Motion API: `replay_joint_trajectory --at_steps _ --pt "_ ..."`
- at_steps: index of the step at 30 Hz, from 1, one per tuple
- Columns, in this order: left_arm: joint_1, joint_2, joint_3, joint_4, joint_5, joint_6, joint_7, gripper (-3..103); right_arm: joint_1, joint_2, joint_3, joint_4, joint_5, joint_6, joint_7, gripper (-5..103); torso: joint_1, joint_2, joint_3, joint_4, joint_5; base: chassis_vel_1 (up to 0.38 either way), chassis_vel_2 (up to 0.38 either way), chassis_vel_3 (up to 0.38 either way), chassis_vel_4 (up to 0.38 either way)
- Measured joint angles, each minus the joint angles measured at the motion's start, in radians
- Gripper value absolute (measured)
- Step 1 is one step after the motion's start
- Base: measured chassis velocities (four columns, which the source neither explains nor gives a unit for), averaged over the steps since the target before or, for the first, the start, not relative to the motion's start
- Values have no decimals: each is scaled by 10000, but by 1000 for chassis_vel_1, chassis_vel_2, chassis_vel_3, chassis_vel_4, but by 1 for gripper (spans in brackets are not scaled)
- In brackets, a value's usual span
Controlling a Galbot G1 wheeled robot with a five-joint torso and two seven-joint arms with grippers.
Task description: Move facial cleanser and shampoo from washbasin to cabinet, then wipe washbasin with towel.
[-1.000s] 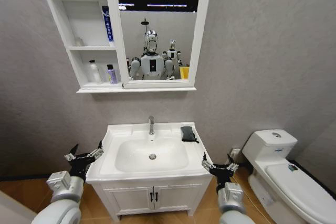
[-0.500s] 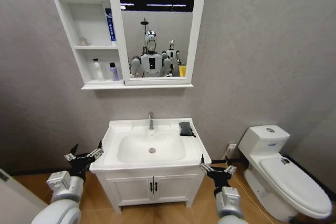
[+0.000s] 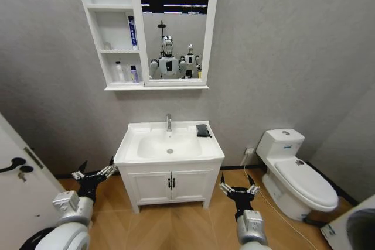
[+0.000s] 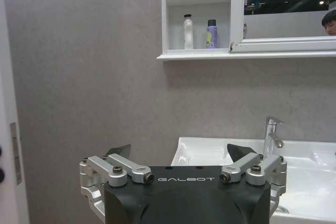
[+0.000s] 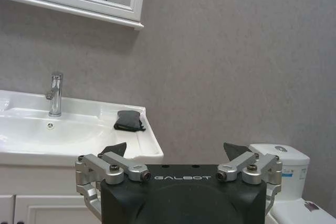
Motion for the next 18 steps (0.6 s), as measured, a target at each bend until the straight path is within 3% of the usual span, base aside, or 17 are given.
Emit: replay_joint_trajectory --at_steps 2,5,7,10,11,14,16,18 --pt "-1 1 -3 0 0 0 -2 100 -32 -4 -17 -18 -5 11 -10 100 0 1 0 0 -8 339 -415 -370 379" --pt "-1 1 -1 -2 0 0 1 100 -70 -16 -41 -56 -19 27 -21 100 -5 4 -2 -2 9 344 -322 -344 349" --pt "0 1 -2 -1 0 0 1 100 -92 -36 -66 -73 -26 35 -35 100 0 1 0 1 -9 349 -358 -352 349" --pt "-1 1 -2 -3 1 0 0 100 -93 -89 -81 -87 -29 39 -52 100 -1 1 0 -1 13 360 -356 -337 351" --pt "-1 0 -1 0 0 0 5 100 -90 -109 -83 -105 -59 39 -65 100 3 0 1 -1 -8 304 -374 -361 346" --pt "0 0 -2 -1 0 0 -1 100 -95 -110 -84 -139 -183 78 -106 100 0 1 -1 1 -13 304 -374 -339 349" --pt "0 0 -1 -2 1 0 2 100 -158 -99 -76 -229 -529 244 -233 100 -1 0 1 -2 8 341 -330 -336 302" --pt "0 0 -1 -1 0 0 6 100 -175 -93 -95 -261 -575 276 -278 100 -3 2 -2 -1 -11 313 -301 -277 302"
